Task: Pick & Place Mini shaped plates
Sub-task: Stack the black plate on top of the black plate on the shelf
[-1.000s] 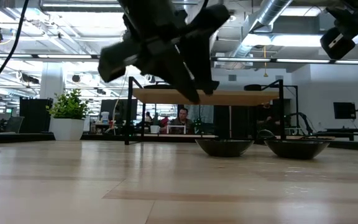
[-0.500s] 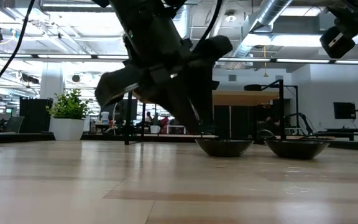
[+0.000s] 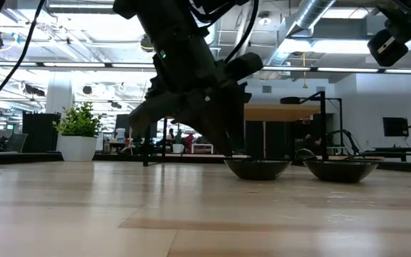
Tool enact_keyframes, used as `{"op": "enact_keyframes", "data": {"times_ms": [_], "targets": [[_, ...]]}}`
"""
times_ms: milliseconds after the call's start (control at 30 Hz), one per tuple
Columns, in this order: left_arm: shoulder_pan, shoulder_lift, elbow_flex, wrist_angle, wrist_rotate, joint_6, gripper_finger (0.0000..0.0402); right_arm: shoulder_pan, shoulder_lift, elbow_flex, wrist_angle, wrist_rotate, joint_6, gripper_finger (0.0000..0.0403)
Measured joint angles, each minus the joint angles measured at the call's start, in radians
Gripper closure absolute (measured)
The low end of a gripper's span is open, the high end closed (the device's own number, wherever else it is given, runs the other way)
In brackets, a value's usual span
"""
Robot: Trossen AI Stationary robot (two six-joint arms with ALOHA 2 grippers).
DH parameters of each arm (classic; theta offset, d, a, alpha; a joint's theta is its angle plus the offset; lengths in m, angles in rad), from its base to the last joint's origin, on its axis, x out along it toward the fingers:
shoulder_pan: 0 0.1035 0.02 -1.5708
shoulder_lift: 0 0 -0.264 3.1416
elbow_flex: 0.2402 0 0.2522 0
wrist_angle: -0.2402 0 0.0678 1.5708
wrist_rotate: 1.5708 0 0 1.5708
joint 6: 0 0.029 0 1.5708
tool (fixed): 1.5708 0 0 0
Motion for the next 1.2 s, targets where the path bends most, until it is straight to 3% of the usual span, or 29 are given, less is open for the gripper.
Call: {"op": "enact_keyframes", "data": {"times_ms": [1200], "targets": [[0.056,0.05,-0.001,0.019,0.06,0.059,0.0293,0.0,0.0,0.001,0.007,0.002,0.001,0.0291]]}}
